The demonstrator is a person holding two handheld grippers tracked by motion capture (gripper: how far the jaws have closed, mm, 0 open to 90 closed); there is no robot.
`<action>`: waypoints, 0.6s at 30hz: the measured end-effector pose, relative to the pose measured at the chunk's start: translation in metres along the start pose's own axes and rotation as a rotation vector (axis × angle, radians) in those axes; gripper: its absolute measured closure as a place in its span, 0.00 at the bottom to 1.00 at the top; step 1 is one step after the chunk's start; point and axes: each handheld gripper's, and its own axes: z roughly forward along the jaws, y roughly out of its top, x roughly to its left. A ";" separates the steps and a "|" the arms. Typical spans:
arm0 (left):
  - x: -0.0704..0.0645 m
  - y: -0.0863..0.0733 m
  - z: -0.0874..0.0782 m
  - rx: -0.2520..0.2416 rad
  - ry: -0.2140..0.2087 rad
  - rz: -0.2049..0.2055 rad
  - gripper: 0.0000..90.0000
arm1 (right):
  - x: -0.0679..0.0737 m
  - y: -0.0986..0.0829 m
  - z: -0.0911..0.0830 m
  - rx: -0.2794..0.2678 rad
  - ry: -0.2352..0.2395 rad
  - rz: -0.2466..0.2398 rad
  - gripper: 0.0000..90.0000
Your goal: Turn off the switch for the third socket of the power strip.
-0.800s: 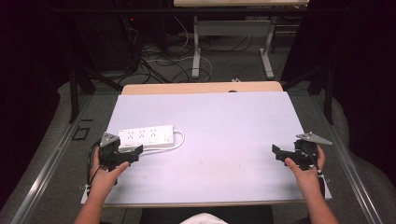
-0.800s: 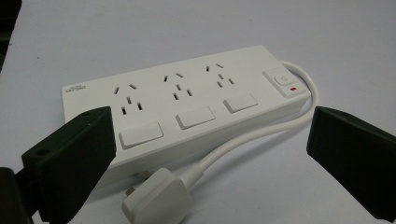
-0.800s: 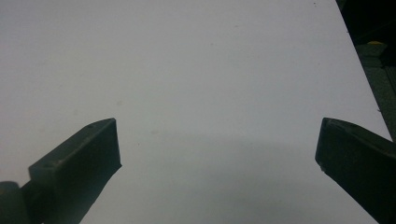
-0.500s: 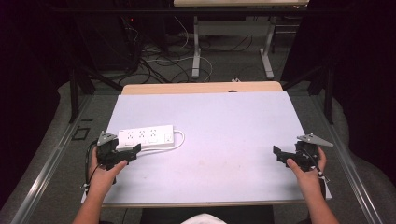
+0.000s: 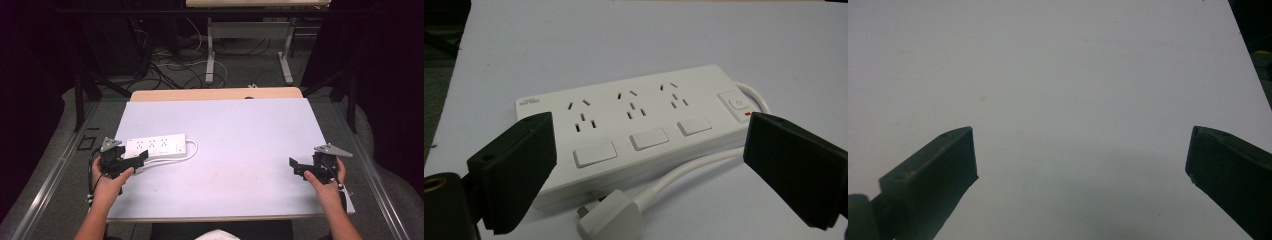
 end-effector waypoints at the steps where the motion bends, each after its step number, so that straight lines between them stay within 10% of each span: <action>1: 0.001 0.001 0.000 0.006 0.002 0.004 0.09 | 0.001 0.000 0.000 -0.005 0.000 0.005 0.00; 18: 0.005 0.018 0.002 0.076 0.016 0.025 0.18 | 0.000 -0.002 0.004 0.021 0.022 -0.009 0.01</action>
